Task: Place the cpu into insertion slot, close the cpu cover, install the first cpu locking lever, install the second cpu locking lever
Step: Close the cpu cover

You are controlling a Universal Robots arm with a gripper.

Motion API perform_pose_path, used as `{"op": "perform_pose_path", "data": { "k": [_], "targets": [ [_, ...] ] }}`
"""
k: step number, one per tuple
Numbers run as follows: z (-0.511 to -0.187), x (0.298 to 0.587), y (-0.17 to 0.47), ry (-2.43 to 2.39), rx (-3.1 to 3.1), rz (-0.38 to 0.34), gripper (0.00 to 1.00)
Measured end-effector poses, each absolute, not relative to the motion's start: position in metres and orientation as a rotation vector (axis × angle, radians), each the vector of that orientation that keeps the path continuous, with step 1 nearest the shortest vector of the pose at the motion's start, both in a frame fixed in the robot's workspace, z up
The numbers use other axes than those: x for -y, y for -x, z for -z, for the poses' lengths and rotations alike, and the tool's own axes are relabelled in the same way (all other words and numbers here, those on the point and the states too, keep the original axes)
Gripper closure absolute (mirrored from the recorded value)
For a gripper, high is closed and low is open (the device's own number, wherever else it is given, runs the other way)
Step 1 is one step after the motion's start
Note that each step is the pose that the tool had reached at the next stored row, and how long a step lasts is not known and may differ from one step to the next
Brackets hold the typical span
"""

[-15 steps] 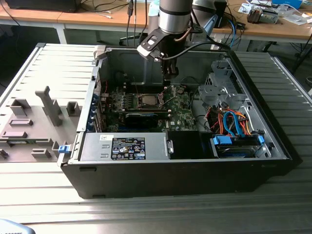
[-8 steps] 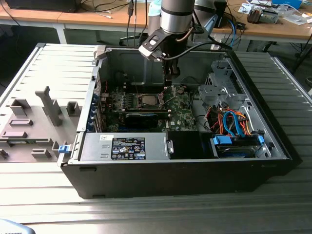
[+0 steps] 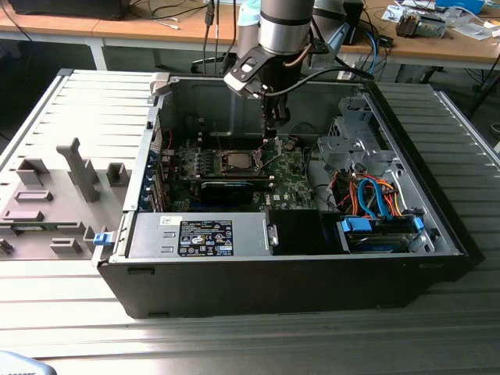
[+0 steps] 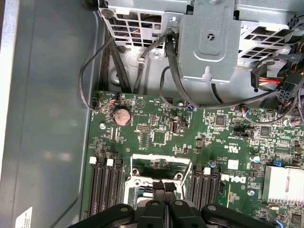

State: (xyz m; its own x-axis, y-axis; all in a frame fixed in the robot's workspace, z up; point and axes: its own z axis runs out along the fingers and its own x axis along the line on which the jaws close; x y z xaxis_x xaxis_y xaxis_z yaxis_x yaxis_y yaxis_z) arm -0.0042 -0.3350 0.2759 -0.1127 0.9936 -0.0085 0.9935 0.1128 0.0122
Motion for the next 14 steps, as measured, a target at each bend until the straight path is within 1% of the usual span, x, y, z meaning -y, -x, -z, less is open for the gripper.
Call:
{"op": "perform_pose_path", "data": {
  "k": [14],
  "targets": [
    [-0.2753,0.3350,0.0000,-2.083,-2.333,-0.005,0.89]
  ]
}}
